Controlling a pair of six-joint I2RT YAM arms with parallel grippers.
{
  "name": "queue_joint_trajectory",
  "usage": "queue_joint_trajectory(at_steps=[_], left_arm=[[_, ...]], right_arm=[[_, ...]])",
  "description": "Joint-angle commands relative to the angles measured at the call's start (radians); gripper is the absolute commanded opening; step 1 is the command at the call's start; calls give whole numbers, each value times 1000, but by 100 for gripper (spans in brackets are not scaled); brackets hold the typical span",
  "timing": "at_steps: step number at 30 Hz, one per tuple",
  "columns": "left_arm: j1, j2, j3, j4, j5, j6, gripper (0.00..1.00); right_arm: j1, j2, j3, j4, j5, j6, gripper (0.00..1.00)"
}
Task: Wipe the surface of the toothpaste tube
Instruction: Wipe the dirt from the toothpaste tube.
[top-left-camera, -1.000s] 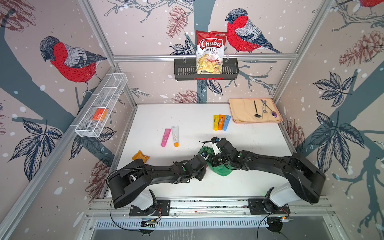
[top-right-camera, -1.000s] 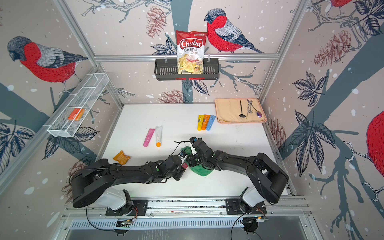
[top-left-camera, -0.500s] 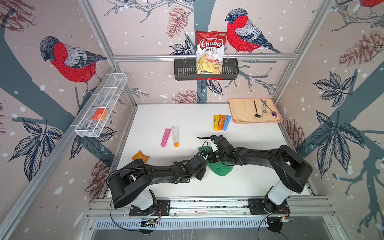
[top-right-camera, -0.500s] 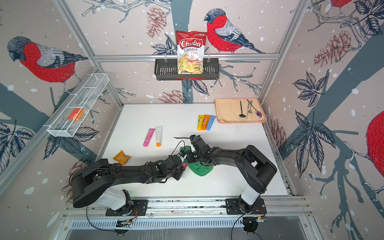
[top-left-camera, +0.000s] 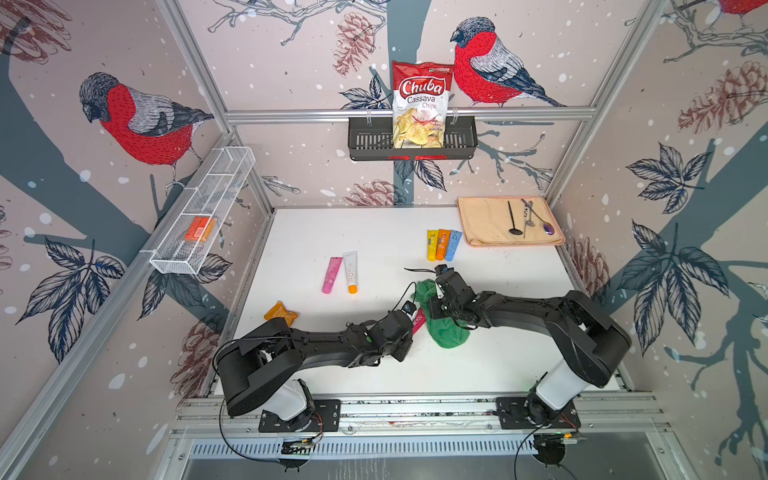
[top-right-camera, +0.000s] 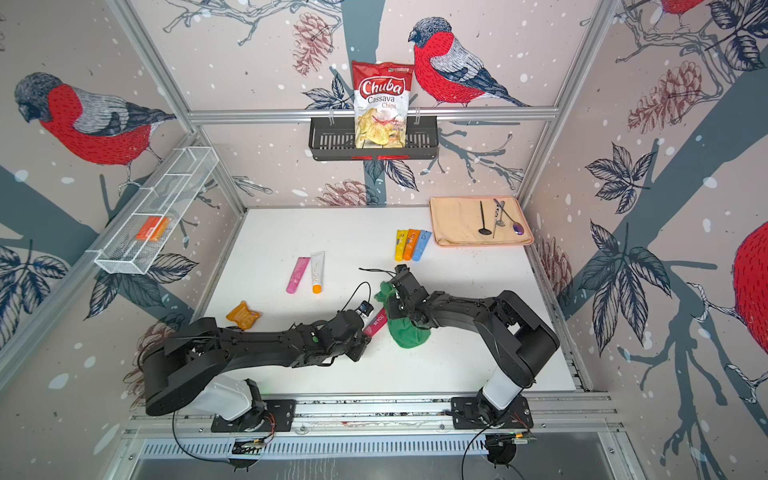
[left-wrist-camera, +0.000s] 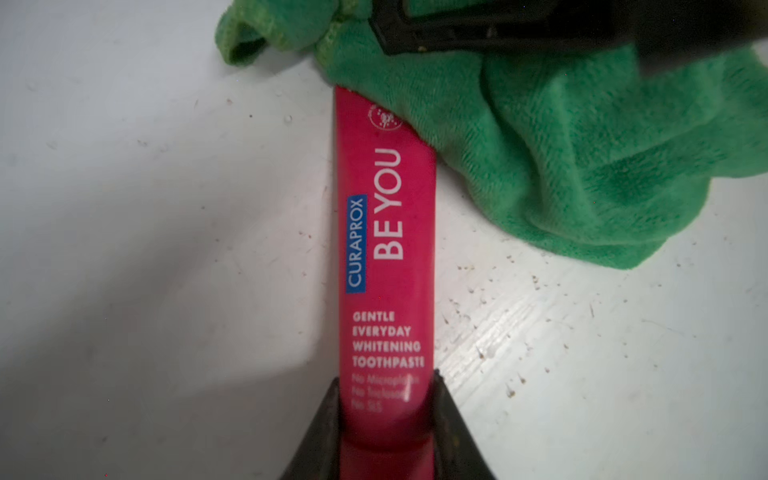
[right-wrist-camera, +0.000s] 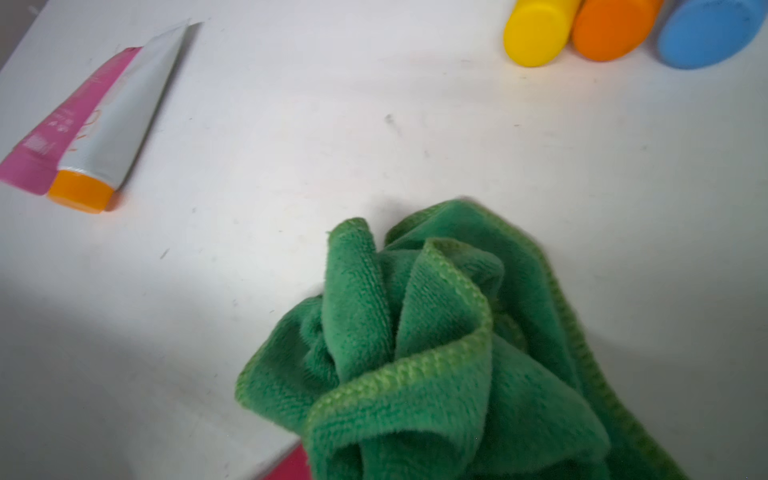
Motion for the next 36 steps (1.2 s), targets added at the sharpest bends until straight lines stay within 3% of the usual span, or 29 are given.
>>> queue_joint_trajectory(at_steps=[1,9,18,27,31,36], left_arm=[[-2,-2,1,3,17,2,18],[-3,-5,0,6,12,1,18],[-3,-11,-5,6,7,0,18],[-3,-6,-2,6,8,0,18],[-4,-6,-2,6,8,-1,18],[-4,-6,-3,6,7,-1,18]], right_arm=[[51,-40,-4,-14,-147,5,11],[125,-82,-8,-20,-188,20,11],[74,68,6,-140,105,26,11],[-62,75,-49,-149,207,14,11],[-57,81,-35,-139,165,4,11],[6,-20,-56,-58,-37,6,11]])
